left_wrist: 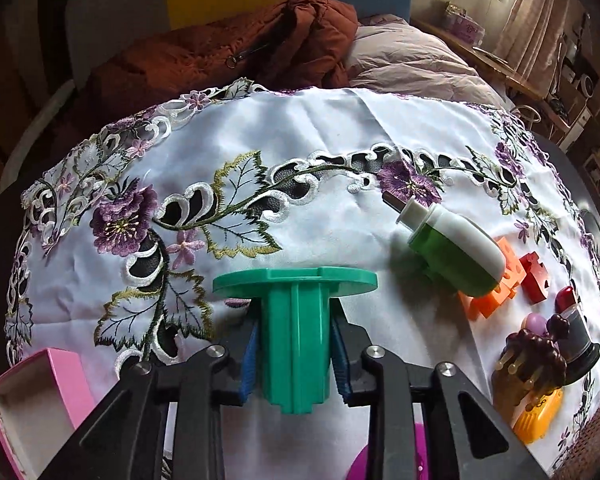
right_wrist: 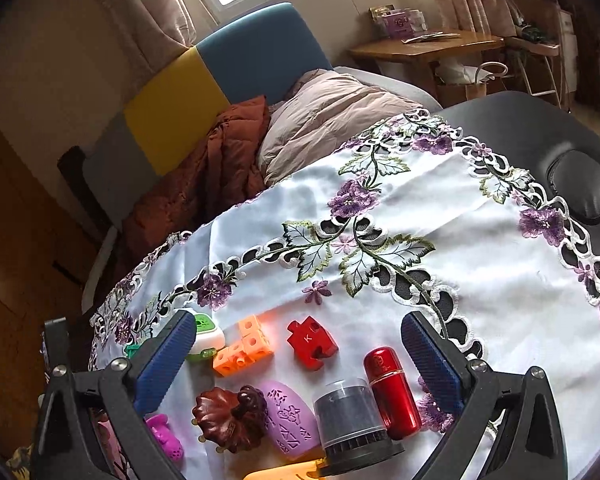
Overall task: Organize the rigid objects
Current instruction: 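Carry the green spool into the tray with the left tool while the right tool grasps the brown hairbrush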
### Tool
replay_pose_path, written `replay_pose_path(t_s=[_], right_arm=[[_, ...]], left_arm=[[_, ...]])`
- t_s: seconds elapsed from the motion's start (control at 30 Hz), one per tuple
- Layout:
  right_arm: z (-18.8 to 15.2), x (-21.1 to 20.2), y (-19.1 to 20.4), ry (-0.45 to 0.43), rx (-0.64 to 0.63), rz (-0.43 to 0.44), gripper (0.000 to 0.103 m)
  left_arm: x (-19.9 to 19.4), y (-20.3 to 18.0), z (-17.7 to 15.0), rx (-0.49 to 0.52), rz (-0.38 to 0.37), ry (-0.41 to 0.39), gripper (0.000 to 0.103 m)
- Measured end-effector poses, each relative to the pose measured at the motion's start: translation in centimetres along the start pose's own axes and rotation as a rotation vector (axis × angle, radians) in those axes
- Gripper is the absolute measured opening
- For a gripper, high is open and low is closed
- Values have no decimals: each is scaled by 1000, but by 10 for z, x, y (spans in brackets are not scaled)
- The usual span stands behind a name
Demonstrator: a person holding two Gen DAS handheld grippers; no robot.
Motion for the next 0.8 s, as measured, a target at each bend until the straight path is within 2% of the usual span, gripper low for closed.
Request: replay_pose_path(t_s=[0.17, 0.27, 0.4, 0.6, 0.73, 0.77, 0.8], right_arm=[[-1, 2, 0, 20, 11, 35, 103], [-6, 10, 14, 84, -12, 166, 103], [-27, 25, 50, 195, -171, 215, 103], [-62, 51, 80, 330, -394, 140, 103], [-75, 61, 90, 337, -500, 81, 102], [-75, 62, 92, 322, -527, 64, 95], [-76, 61, 93, 301, -557, 45, 81]], left_arm=[[-33, 10, -17, -31, -35, -48, 30], [-54, 13, -30, -43, -61, -78, 30], [-78, 23, -46, -67, -90, -101, 30], [-110, 40, -78, -99, -104, -142, 30], [-124, 59, -100, -139, -99, -154, 30], [-126, 64, -106, -149, -96, -157, 30], [-129, 69, -112, -160, -93, -159, 30]])
Point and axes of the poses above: each gripper's, at about its wrist camera, not at the fingertips, and x roughly the way its jaws point, y to its left, z to its top, the point moved 2 cm from there along x, roughly the way its jaws point, and after that the axes turned 3 degrees about -x, right-handed, at the moved point
